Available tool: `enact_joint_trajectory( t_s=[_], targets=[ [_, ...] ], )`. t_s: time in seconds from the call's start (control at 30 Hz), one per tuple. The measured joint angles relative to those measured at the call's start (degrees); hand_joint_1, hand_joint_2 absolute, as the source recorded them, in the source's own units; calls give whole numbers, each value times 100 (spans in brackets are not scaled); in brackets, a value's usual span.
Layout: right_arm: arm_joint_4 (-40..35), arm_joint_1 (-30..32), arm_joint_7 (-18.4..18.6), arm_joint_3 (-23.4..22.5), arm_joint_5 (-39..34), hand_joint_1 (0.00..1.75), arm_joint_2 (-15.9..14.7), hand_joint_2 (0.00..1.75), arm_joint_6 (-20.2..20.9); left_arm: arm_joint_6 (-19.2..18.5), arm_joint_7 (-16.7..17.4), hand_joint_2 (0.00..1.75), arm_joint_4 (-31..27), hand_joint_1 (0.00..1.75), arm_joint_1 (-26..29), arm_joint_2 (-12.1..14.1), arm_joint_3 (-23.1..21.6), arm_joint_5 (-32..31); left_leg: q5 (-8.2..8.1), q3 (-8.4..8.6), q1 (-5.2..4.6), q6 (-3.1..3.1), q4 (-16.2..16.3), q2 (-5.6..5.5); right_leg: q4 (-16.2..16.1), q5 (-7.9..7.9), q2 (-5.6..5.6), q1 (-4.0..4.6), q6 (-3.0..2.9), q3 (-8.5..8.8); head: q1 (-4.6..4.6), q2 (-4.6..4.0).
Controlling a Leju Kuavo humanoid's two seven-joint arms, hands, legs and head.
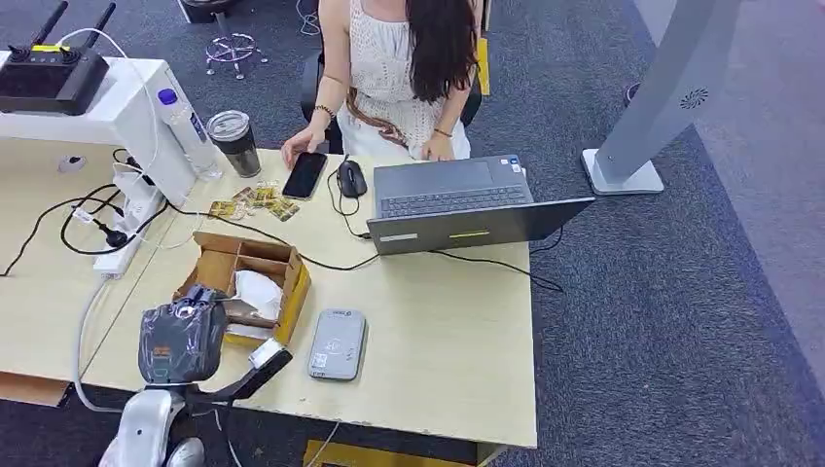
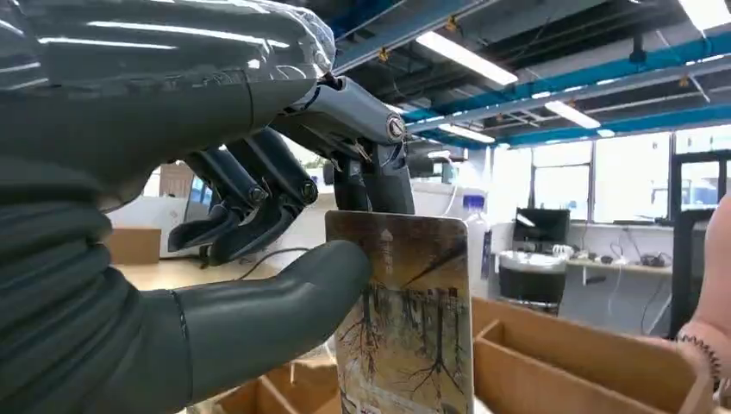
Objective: Pass the card to the sensor for recognition and then transmit it.
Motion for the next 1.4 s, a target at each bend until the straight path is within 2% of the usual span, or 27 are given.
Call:
enact_joint_trajectory(
  t_s=[0.33, 0.5, 0.7, 0.8, 0.97, 1.0, 1.03, 1.07, 1.27, 1.4],
  targets=[
    [0, 7, -31, -57, 4, 0, 0, 175, 26, -22, -17, 175, -380, 175, -139, 48, 0, 76, 0, 0, 1, 0, 0, -1, 0, 0, -1, 0, 0, -2, 0, 0],
    [0, 25, -55, -92, 52, 0, 0, 175, 35, -216, -118, 175, -741, 175, -630, 229, 0, 351, 5, 1, 1, -1, 2, -3, 2, 2, -2, 0, -1, -1, 0, 0],
    [0, 17, 46, -92, 186, 0, 35, 175, 50, -306, -105, 175, -704, 175, -1505, 343, 0, 373, 7, 3, 1, -4, 3, -2, 5, 6, -1, 1, -2, -1, 0, 0],
    [-4, -27, 155, -85, 299, 0, 59, 175, 85, -230, -44, 175, -308, 175, -2119, 354, -2, 319, 14, 1, 2, -7, 3, -9, 5, 9, -8, 1, -3, 0, 2, 0],
    [-9, -36, 170, -83, 310, 0, 65, 175, 85, -221, -41, 175, -238, 175, -2202, 359, -2, 306, 14, 2, 2, -7, 4, -9, 5, 9, -8, 1, -3, 0, 0, 0],
    [-26, -80, 251, -74, 376, 0, 85, 175, 87, -201, -6, 175, 209, 175, -2711, 369, -2, 201, 20, 3, 2, -10, 3, -6, 6, 18, -3, 1, -6, -1, -2, 0],
    [-52, -128, 336, -63, 433, 0, 127, 175, 87, -197, 39, 175, 1161, 175, -3538, 372, -88, 35, 25, 3, 1, -11, 3, 1, 8, 23, 6, 1, -8, -2, -2, 0],
    [-57, -131, 341, -61, 444, 0, 129, 175, 90, -175, 44, 175, 1391, 175, -3710, 367, -105, 15, 25, 2, 1, -11, 3, 6, 9, 23, 12, 1, -8, -3, 0, 0],
    [-57, -140, 347, -59, 448, 0, 131, 175, 96, -138, 70, 175, 2053, 175, -4144, 323, -245, 17, 24, -3, 1, -10, 3, 6, 7, 22, 11, 1, -9, -11, 0, 0],
    [-57, -139, 343, -61, 446, 0, 131, 175, 101, -74, 39, 175, 2297, 175, -4233, 243, -324, 107, 24, -3, 1, -10, 3, 8, 7, 22, 12, 1, -9, -11, 0, 0]
  ],
)
